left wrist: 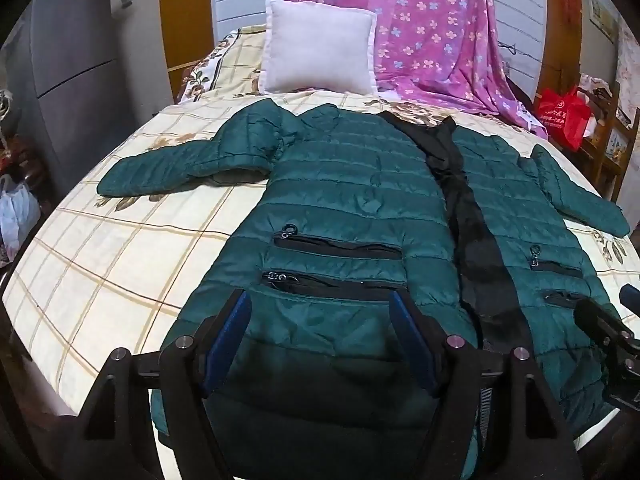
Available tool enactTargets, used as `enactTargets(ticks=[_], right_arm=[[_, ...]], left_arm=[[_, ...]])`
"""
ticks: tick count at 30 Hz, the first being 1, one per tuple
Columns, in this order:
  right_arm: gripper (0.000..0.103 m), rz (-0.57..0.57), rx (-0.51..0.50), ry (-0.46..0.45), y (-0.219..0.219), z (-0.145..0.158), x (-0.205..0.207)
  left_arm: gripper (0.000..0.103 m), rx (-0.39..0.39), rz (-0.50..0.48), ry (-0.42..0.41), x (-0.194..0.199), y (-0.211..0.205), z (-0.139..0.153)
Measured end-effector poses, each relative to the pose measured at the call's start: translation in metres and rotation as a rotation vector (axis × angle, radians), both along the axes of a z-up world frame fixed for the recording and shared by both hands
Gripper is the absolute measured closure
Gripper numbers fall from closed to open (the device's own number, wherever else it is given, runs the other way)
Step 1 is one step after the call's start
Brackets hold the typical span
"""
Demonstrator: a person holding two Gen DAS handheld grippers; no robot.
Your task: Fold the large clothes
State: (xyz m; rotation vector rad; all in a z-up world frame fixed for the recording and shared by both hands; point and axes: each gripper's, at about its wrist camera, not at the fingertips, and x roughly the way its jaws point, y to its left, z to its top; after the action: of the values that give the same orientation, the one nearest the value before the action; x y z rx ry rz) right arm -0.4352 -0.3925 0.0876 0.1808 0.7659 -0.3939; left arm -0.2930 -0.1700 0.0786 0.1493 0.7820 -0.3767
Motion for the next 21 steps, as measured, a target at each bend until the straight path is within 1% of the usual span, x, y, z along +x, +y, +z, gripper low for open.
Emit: enactTargets(ticks=[4, 7, 9, 12, 21], right_arm=[[0.001, 0.003, 0.013, 0.002, 0.005, -0.001, 0.007], [0.001, -0.001, 0.009, 0.0, 0.007, -0.002, 0.0], [0.001, 0.001, 0.033, -0.003, 0.002, -0.003, 0.002], [0.001, -0.009, 0.033, -0.006, -0.001, -0.006, 0.003], [0.001, -0.02, 0.041, -0.018, 0.0, -0.001, 0.0]], left_arm=[[0.059, -0.002, -0.004, 0.002, -0.003, -0.002, 0.0], [0.059, 0.008, -0.008, 0.001, -0.006, -0.003, -0.001], [0.059, 0.008, -0.01, 0.003, -0.007, -0.004, -0.002], [0.059, 0.001, -0.008, 0.006, -0.009, -0.003, -0.002], [0.059, -0.004, -0.018, 0.002, -0.017, -0.004, -0.001]])
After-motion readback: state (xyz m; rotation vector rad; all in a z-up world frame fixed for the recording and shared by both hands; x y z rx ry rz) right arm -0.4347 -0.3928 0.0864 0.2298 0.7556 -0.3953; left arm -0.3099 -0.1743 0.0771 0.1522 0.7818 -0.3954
